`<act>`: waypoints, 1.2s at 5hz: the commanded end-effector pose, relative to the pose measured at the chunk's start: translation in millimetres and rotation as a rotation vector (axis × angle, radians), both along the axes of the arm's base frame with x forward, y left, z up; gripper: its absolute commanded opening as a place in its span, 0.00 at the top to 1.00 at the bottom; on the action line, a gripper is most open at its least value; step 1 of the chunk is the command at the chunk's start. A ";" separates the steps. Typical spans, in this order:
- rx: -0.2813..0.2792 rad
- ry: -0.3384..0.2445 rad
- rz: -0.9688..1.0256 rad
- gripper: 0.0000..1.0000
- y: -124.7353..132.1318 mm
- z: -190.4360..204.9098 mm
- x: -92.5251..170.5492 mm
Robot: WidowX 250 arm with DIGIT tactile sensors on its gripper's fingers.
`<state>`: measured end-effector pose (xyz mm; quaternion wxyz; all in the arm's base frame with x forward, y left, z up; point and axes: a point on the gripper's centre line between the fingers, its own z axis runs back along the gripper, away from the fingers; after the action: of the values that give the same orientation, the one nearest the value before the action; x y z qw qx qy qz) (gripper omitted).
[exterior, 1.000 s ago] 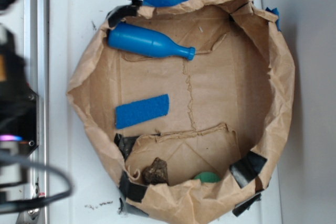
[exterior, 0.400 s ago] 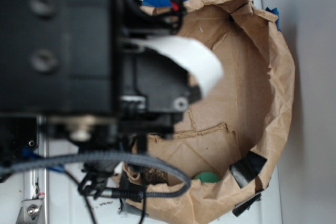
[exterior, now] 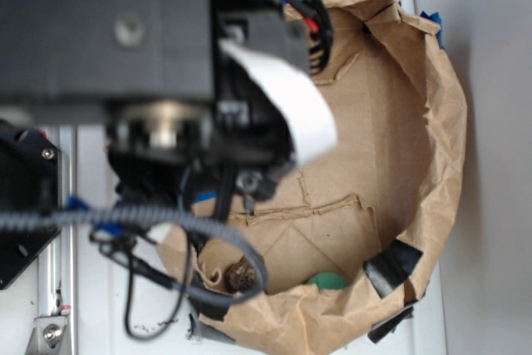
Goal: Grab the blue bottle.
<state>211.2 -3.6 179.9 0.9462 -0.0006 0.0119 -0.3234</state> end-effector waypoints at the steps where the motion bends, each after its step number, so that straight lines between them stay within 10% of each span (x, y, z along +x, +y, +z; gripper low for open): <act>1: -0.002 -0.041 0.005 0.00 -1.0 8.5 -1.2; 6: 0.035 -0.012 -0.093 0.00 28.7 -83.1 51.2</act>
<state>260.6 23.4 89.0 0.9289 0.0085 0.0276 -0.3692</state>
